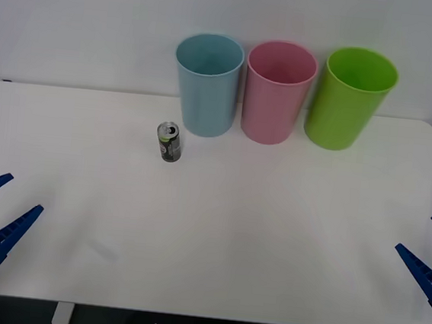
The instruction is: Grasp the object on the table and drop it into the matching bin: aluminum can to the light blue bin, PET bottle to the pink bin.
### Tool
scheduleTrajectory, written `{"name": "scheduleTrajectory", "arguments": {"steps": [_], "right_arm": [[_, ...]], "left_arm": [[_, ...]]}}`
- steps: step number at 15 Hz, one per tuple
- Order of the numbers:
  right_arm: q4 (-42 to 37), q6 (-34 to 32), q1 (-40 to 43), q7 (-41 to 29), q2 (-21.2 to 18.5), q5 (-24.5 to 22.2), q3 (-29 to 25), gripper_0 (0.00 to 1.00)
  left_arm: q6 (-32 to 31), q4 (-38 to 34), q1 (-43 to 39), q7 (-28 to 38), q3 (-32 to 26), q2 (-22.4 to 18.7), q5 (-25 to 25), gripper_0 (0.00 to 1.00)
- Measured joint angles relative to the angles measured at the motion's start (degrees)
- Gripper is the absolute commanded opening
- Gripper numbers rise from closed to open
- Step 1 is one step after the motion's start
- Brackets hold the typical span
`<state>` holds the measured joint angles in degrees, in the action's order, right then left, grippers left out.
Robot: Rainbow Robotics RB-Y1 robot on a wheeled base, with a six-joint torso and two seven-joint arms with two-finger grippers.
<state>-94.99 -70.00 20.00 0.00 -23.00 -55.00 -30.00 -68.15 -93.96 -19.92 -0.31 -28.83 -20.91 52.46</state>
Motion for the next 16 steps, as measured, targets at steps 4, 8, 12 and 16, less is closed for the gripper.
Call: {"name": "scheduleTrajectory", "arguments": {"steps": [4, 8, 12, 16], "right_arm": [[0.0, 0.0, 0.0, 0.0, 0.0, 0.0, 0.0, 1.00], [0.0, 0.0, 0.0, 0.0, 0.0, 0.0, 0.0, 1.00], [0.0, 0.0, 0.0, 0.0, 0.0, 0.0, 0.0, 1.00], [0.0, 0.0, 0.0, 0.0, 0.0, 0.0, 0.0, 1.00]], "left_arm": [[2.7, 0.0, -1.5, -0.6, 0.9, 0.0, 0.5, 1.00], [8.6, 0.0, -1.1, -1.0, 4.0, 0.0, 4.0, 1.00], [15.4, 0.1, 0.8, -0.8, 9.1, 0.1, 6.2, 1.00], [22.0, 0.2, 2.5, -1.0, 13.1, 1.1, 6.6, 1.00]]}}
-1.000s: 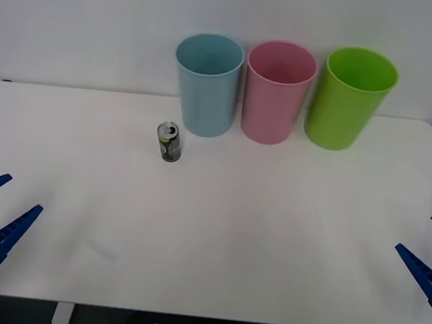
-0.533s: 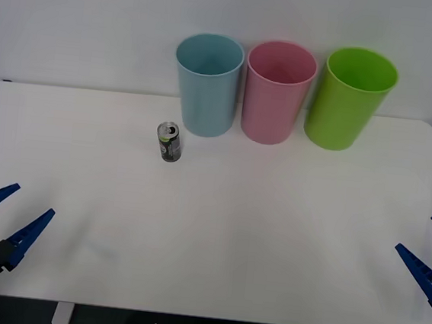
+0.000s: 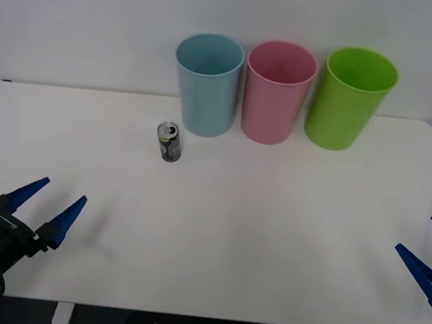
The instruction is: Grasp the object on the table and drop it into the matching bin: aluminum can to the light blue bin, PET bottle to the pink bin.
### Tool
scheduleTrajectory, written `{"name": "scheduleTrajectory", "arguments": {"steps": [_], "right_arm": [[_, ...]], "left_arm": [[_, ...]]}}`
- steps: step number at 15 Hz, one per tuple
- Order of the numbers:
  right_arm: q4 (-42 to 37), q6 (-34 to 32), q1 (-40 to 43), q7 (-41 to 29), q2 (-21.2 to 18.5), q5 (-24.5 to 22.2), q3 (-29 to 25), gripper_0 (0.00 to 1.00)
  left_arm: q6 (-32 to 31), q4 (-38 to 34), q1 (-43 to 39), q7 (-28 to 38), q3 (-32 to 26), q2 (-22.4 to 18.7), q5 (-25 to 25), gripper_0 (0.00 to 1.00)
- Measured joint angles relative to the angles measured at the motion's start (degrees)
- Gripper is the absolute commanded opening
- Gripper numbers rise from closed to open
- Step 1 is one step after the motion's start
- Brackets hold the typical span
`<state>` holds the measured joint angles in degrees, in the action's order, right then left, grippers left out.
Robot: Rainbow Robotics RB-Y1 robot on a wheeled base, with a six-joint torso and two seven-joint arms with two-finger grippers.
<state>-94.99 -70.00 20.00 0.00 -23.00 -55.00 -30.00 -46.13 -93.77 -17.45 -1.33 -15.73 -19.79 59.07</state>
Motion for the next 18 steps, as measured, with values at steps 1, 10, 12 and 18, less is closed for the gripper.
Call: {"name": "scheduleTrajectory", "arguments": {"steps": [1, 10, 12, 18], "right_arm": [[0.0, 0.0, 0.0, 0.0, 0.0, 0.0, 0.0, 1.00], [0.0, 0.0, 0.0, 0.0, 0.0, 0.0, 0.0, 1.00], [0.0, 0.0, 0.0, 0.0, 0.0, 0.0, 0.0, 1.00], [0.0, 0.0, 0.0, 0.0, 0.0, 0.0, 0.0, 1.00]], "left_arm": [[0.8, 0.2, 0.8, 0.0, 0.4, 0.8, 0.8, 1.00], [2.3, 12.5, 14.6, -1.1, 2.0, 3.0, 8.1, 1.00], [3.3, 15.8, 17.9, -1.8, 3.3, 3.0, 9.0, 1.00], [6.3, 25.6, 27.8, -5.1, 7.8, 3.1, 10.4, 1.00]]}}
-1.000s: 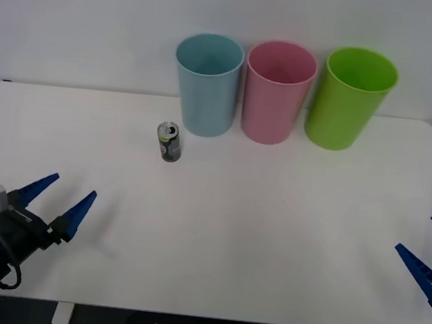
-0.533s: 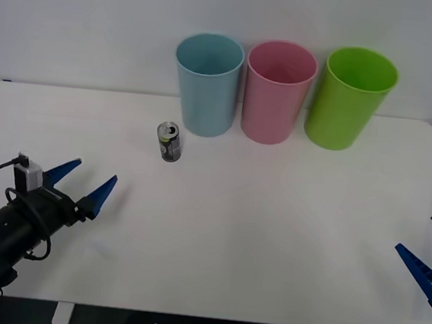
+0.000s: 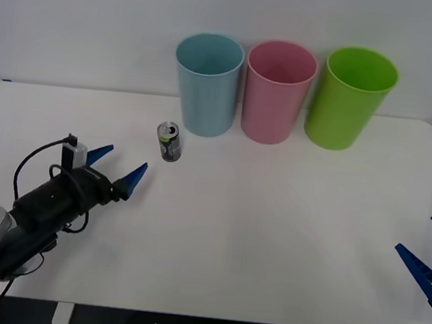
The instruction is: Grasp the object on the table and drop it into the matching bin: aluminum can to the light blue bin, PET bottle to the pink bin.
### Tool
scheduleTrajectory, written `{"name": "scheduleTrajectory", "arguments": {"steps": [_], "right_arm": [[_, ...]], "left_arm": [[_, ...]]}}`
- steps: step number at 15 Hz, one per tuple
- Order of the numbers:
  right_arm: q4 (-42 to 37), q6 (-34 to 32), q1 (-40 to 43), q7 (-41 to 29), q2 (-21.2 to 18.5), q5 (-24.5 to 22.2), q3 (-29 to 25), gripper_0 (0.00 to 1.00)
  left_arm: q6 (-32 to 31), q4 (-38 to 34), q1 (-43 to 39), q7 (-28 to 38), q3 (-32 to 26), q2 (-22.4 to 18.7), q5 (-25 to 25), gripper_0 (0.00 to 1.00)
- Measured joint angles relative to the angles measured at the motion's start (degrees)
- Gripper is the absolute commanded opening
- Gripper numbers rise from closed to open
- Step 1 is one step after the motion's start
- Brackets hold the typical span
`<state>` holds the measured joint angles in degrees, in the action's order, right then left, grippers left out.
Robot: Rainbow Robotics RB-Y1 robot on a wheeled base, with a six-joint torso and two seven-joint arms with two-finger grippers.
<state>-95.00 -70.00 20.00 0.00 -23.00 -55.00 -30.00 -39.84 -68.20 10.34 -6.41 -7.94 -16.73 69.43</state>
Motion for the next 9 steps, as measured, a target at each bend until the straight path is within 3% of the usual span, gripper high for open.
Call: {"name": "scheduleTrajectory", "arguments": {"steps": [4, 9], "right_arm": [[0.0, 0.0, 0.0, 0.0, 0.0, 0.0, 0.0, 1.00], [0.0, 0.0, 0.0, 0.0, 0.0, 0.0, 0.0, 1.00]], "left_arm": [[0.2, 8.5, 7.0, -3.5, 1.4, 0.0, 0.0, 1.00], [2.3, 13.7, 11.8, -4.9, 2.2, 1.5, 0.1, 1.00]]}}
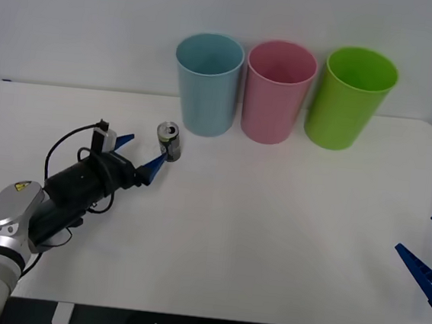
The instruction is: Grasp the object on the table and drop it into the matching bin: aluminum can to the light blue bin, PET bottle to the pink bin.
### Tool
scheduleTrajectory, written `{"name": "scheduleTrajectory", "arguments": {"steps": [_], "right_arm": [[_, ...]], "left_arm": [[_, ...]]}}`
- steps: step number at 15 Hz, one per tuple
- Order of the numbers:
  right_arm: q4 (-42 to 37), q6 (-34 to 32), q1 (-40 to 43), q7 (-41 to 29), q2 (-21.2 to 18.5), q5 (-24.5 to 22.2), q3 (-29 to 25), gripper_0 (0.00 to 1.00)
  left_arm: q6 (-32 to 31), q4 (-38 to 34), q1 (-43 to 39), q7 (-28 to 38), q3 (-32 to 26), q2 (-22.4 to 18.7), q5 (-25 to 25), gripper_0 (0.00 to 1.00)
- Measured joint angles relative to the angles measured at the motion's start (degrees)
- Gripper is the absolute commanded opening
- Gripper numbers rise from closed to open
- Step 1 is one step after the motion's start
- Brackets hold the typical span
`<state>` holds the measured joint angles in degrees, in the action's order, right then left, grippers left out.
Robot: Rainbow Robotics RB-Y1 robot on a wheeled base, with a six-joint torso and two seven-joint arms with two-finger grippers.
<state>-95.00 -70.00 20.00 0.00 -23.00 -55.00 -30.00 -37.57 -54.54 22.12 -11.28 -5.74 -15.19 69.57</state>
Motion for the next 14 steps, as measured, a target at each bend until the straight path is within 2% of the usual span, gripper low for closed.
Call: {"name": "scheduleTrajectory", "arguments": {"steps": [6, 14], "right_arm": [[0.0, 0.0, 0.0, 0.0, 0.0, 0.0, 0.0, 1.00], [0.0, 0.0, 0.0, 0.0, 0.0, 0.0, 0.0, 1.00]], "left_arm": [[3.8, 1.8, 3.1, 0.2, -1.0, 3.9, 5.5, 1.00], [6.4, 12.9, 11.9, -0.4, -1.1, 4.3, 9.7, 1.00]]}}
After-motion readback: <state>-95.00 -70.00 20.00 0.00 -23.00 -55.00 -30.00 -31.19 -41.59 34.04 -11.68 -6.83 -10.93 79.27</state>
